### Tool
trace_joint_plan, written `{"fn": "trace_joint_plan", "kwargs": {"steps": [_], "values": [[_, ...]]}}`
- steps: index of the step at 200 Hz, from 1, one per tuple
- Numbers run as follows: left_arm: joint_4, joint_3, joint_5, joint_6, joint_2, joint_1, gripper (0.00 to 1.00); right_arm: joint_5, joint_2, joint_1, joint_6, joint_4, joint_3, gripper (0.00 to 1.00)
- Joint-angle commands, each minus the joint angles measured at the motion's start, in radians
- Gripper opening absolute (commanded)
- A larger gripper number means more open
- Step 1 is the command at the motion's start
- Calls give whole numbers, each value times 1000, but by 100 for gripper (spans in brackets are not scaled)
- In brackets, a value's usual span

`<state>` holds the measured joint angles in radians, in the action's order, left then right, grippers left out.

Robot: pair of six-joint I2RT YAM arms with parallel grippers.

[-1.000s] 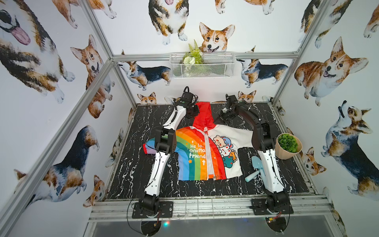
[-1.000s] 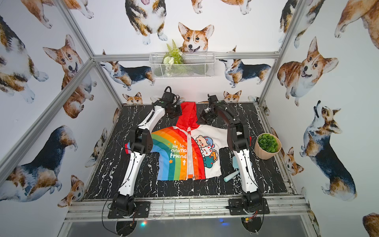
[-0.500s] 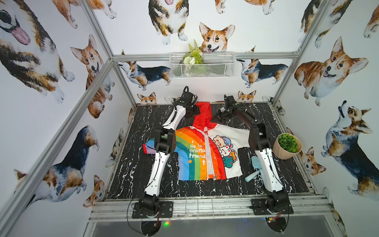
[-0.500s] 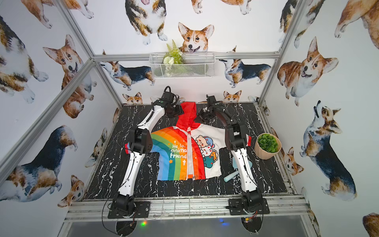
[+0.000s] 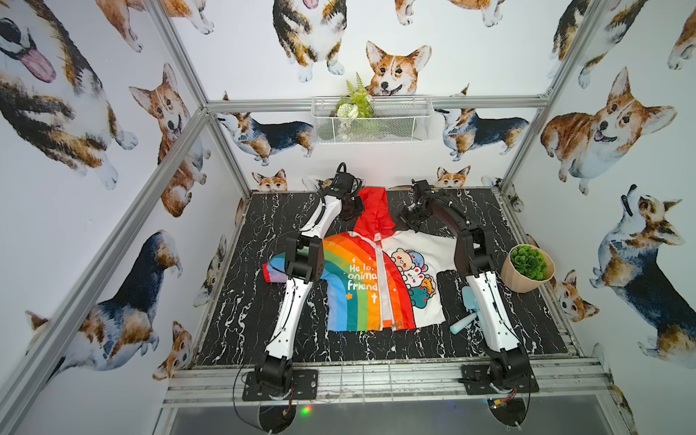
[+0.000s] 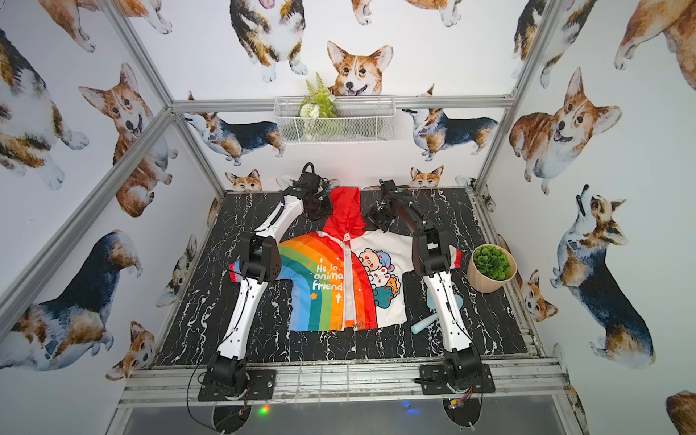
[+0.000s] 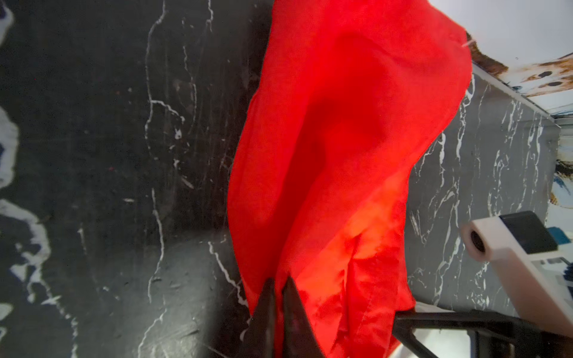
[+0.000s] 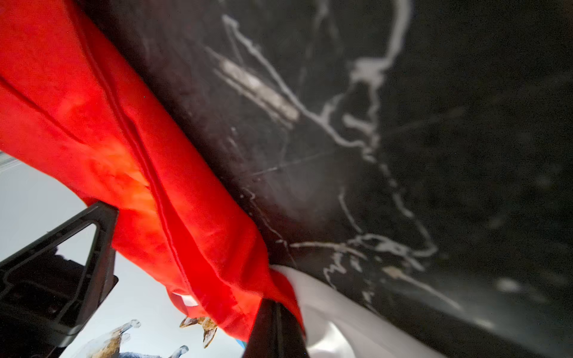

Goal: Unzip the jacket
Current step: Smooth out the jacket at the center of the board.

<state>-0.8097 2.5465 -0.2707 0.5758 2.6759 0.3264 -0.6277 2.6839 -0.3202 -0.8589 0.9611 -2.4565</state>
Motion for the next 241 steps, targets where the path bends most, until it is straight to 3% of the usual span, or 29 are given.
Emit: {"fn": "trace_joint_plan", "kwargs": {"steps": [1, 77, 156, 184, 201, 223, 241], "values": [[6, 4, -27, 18, -7, -7, 0, 76, 6, 7, -3, 95, -1, 0], [56, -54, -56, 47, -78, -66, 0, 98, 5, 16, -24, 112, 25, 0], [17, -112, -51, 36, -67, -98, 0, 94, 5, 17, -33, 98, 24, 0], [40, -103, -109, 56, -66, -111, 48, 46, 5, 16, -32, 41, 0, 0], [62, -79, -143, 79, -77, -115, 73, -9, 5, 16, -44, -27, -42, 10], [68, -44, -162, 94, -102, -121, 93, -71, -2, 19, -71, -116, -109, 28], [35, -46, -151, 77, -145, -130, 98, -65, -36, 27, -56, -117, -137, 40]]}}
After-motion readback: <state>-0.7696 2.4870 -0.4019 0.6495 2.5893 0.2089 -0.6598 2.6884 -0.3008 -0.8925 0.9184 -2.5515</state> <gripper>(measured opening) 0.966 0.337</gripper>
